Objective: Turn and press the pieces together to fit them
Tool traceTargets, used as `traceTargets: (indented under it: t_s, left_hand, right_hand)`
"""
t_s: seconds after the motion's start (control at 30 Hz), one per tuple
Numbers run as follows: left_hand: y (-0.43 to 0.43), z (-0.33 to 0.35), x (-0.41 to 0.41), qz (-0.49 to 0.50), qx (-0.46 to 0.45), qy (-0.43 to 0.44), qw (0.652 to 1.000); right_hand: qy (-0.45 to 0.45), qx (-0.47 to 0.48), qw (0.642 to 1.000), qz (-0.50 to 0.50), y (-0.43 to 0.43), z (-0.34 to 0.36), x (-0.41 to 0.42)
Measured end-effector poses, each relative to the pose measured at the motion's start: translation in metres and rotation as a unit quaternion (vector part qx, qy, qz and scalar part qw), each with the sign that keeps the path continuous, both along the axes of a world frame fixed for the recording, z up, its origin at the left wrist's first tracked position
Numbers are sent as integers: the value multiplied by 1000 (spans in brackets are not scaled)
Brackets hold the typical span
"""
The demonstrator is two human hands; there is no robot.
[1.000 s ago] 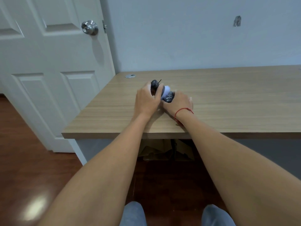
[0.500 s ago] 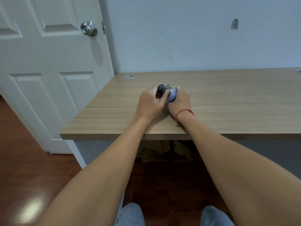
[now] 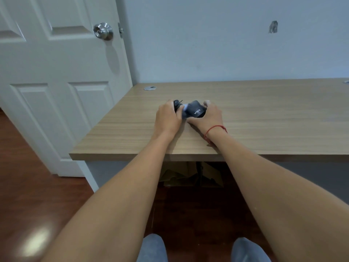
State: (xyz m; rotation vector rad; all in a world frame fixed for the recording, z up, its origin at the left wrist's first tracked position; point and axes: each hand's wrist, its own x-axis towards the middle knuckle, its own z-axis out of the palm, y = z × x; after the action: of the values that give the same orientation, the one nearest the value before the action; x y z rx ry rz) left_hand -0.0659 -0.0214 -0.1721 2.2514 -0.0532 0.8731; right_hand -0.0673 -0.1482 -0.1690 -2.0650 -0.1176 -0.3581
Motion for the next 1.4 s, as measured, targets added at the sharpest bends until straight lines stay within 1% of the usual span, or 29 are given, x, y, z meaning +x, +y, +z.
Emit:
traceTargets:
  t_s: [0.07, 0.17, 0.2, 0.27, 0.33, 0.37, 0.4, 0.47, 0.53, 0.57, 0.7, 0.83, 0.93, 1.03, 1.17, 1.23, 1.3, 1.33, 1.4]
  left_hand:
    - [1, 1, 0, 9, -19, 13, 1000]
    - [-4, 5, -4, -54, -60, -44, 996]
    - [-4, 5, -5, -59, -70, -51, 995]
    - [0, 4, -2, -25, -77, -23, 996]
    - [5, 1, 2, 37, -78, 30, 996]
    - [5, 1, 2, 51, -80, 35, 995]
    - [4, 2, 1, 43, -87, 19, 995]
    - [-1, 4, -2, -12, -106, -45, 993]
    - [-5, 5, -5, -52, -96, -80, 991]
    - [-5, 5, -5, -53, -86, -79, 992]
    - [3, 1, 2, 12, -68, -19, 997]
    - [-6, 5, -7, -39, -41, -80, 995]
    - [-11, 7, -14, -65, -28, -103, 992]
    - [-9, 6, -12, -54, -36, -88, 994]
    - [0, 3, -3, 14, -64, -26, 998]
    - [0, 3, -2, -13, -75, -41, 996]
    - [-5, 4, -5, -51, -65, -59, 995]
    - [-5, 4, -5, -51, -60, -57, 995]
    - [-1, 2, -1, -4, -61, -26, 998]
  right_hand:
    - [-14, -9, 1000, 4, 0, 0, 1]
    - [-27, -5, 999, 23, 0, 0, 2]
    - [-27, 0, 999, 31, 1, -1, 2]
    - [-31, 6, 999, 41, 1, -1, 2]
    - [-36, 10, 998, 47, 0, -2, 2]
    - [-37, 11, 998, 50, 0, -3, 3]
    - [-35, 12, 998, 55, 0, -3, 3]
    - [-36, 18, 997, 65, -1, -3, 4]
    - [-37, 27, 996, 72, -1, -3, 4]
    - [-37, 26, 996, 73, -1, -4, 5]
    - [-40, 14, 997, 69, 2, -6, 5]
    - [-29, 11, 999, 36, 0, -6, 9]
    - [-29, 13, 999, 31, 1, -6, 10]
    - [-30, 19, 999, 35, 1, -9, 11]
    - [-26, -6, 999, 45, -1, -7, 9]
    - [-23, -5, 999, 45, -2, -7, 9]
    - [-28, 10, 999, 44, -3, -7, 8]
    - [-30, 12, 999, 44, -4, -6, 8]
    - [-21, 2, 999, 42, -4, -4, 4]
